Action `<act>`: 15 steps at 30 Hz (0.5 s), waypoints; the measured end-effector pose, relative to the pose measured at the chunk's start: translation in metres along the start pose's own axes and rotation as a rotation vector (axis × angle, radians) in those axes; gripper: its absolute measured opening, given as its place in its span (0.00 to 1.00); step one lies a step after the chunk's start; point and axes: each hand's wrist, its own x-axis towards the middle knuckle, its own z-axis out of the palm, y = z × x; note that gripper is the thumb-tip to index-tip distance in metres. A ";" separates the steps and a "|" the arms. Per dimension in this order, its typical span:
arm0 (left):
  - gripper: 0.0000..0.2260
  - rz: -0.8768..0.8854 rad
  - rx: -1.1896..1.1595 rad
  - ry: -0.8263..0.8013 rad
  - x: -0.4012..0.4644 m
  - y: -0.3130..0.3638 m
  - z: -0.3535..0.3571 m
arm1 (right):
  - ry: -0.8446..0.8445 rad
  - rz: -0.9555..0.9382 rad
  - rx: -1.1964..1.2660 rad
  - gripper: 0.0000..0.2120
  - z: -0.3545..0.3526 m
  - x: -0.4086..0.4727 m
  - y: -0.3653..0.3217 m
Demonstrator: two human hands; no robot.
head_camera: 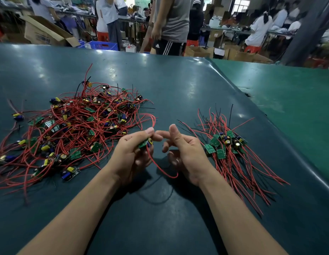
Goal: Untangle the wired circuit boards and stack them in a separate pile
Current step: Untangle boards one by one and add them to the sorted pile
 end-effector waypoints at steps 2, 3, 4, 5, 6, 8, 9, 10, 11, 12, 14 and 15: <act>0.11 -0.109 -0.003 -0.082 -0.002 0.001 0.000 | -0.067 0.021 0.029 0.20 -0.001 -0.001 -0.001; 0.12 -0.149 -0.028 -0.096 -0.003 0.002 0.000 | -0.109 0.030 0.044 0.18 -0.002 -0.002 -0.001; 0.12 -0.173 -0.060 -0.089 -0.003 0.002 0.000 | -0.157 0.038 0.067 0.16 -0.002 -0.003 -0.001; 0.12 -0.180 -0.093 -0.066 -0.002 0.002 0.001 | -0.202 0.044 0.099 0.14 -0.002 -0.004 -0.001; 0.12 -0.163 -0.119 -0.033 -0.001 0.002 0.001 | -0.239 0.047 0.125 0.13 -0.002 -0.006 -0.002; 0.11 -0.084 -0.175 0.031 0.002 0.001 0.001 | -0.286 0.064 0.105 0.14 -0.001 -0.008 -0.004; 0.11 -0.049 -0.209 0.050 0.004 0.002 0.001 | -0.303 0.080 0.068 0.15 0.000 -0.009 -0.004; 0.11 -0.033 -0.231 0.061 0.004 0.002 0.000 | -0.317 0.090 0.034 0.16 0.000 -0.010 -0.004; 0.11 -0.035 -0.231 0.074 0.005 0.002 0.000 | -0.326 0.094 0.012 0.16 -0.001 -0.010 -0.004; 0.11 -0.048 -0.214 0.089 0.004 0.002 -0.001 | -0.328 0.099 0.003 0.15 0.000 -0.010 -0.004; 0.11 -0.074 -0.187 0.092 0.004 0.003 -0.002 | -0.317 0.110 0.015 0.14 0.000 -0.009 -0.006; 0.10 -0.080 -0.193 0.077 0.004 0.003 -0.002 | -0.309 0.115 0.044 0.15 -0.001 -0.009 -0.007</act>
